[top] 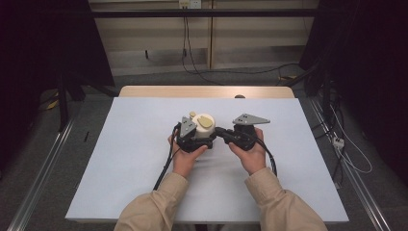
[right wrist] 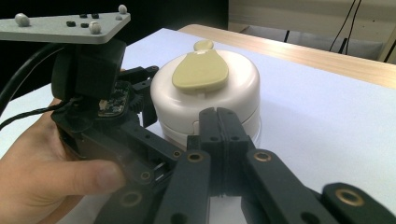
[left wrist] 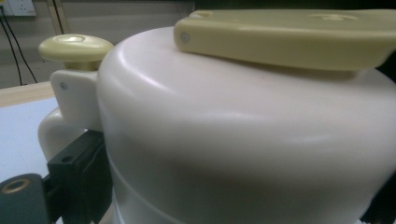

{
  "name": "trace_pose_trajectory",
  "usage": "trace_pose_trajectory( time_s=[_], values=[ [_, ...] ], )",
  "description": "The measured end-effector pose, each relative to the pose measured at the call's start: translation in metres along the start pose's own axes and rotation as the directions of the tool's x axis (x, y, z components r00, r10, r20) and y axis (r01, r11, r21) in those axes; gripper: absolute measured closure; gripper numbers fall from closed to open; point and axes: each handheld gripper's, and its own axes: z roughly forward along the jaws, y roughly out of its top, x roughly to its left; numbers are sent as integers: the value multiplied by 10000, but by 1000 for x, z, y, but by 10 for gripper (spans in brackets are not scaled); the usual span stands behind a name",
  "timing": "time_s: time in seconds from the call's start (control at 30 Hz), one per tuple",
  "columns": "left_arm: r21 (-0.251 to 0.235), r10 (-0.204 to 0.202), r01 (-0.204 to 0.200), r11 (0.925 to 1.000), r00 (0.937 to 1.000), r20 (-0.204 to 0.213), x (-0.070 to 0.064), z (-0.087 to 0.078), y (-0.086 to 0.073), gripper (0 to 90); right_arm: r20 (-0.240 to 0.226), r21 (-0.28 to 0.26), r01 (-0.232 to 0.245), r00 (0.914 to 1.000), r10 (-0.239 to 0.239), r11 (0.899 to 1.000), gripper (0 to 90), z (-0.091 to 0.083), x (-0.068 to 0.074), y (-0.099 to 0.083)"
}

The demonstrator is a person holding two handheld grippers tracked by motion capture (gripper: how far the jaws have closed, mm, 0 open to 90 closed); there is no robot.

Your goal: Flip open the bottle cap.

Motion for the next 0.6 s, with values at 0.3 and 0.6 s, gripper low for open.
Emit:
trace_pose_trajectory(
  time_s=[0.3,0.6],
  values=[
    [15,6,-6,10000,10000,-7,0,0,0,62,22,62,172,9998,-172,9998,900,6,2,5],
    [21,-3,3,10000,10000,-5,0,0,0,62,61,150,304,9995,-305,9994,900,10,5,7]
  ],
)
